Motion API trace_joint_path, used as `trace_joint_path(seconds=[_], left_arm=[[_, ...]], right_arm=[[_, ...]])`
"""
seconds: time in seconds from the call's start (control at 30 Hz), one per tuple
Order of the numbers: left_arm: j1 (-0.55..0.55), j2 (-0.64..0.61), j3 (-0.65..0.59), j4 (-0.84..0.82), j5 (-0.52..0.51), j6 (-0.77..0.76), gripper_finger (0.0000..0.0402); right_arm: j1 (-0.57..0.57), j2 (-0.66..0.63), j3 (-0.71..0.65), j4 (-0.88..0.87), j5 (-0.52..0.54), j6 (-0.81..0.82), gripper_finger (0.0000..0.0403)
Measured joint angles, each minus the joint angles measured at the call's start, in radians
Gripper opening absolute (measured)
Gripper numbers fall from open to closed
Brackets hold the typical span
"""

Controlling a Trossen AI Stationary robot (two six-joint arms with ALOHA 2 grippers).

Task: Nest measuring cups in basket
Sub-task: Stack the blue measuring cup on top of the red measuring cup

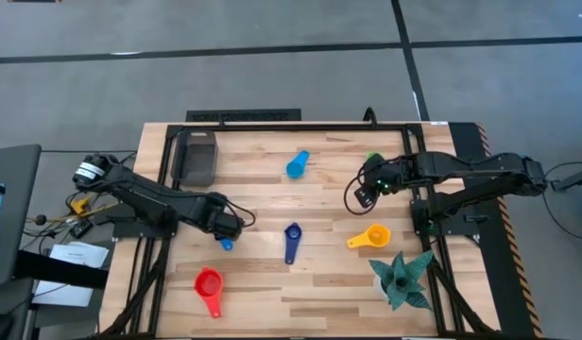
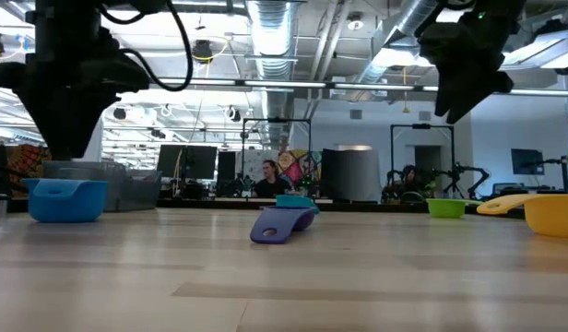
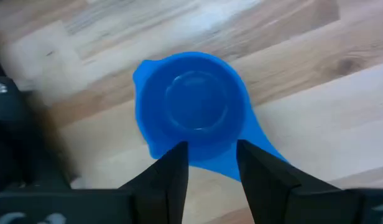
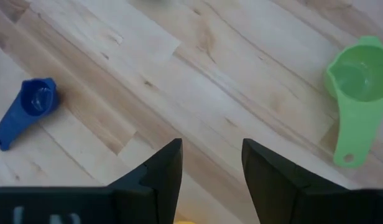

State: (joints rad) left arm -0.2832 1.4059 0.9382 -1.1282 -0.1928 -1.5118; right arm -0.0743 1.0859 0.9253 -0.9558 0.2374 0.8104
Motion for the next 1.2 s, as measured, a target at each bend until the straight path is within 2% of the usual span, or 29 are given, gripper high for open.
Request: trace_joint_path(seconds=[0.23,0.43,0.7,0.87,1.1,1.2], left_arm=[[0.031,-0.004,-0.033,-0.043,-0.013,0.043,0.0125],[0.044,-0.019,-0.134,0.052,0.025,0.074,0.0125],[0.044,-0.017,-0.193,0.098,0.02,0.091,0.0123],[0.044,-0.017,-0.234,0.179,0.028,0.103,0.0091],[0.044,-0.022,-0.218,0.19,0.028,0.098,0.0011],[0.044,-0.027,-0.192,0.183,0.023,0.118,0.0009]], right_arm=[[0.0,0.0,0.0,0.0,0.026,-0.006,0.0198],[0.0,0.0,0.0,0.0,0.027,-0.006,0.0194],[0.0,0.0,0.0,0.002,0.026,-0.001,0.0191],[-0.001,0.0,0.0,0.004,0.026,-0.003,0.0193],[-0.001,0.0,0.0,0.007,0.026,0.001,0.0183],[-0.001,0.0,0.0,0.012,0.026,0.002,0.0175]])
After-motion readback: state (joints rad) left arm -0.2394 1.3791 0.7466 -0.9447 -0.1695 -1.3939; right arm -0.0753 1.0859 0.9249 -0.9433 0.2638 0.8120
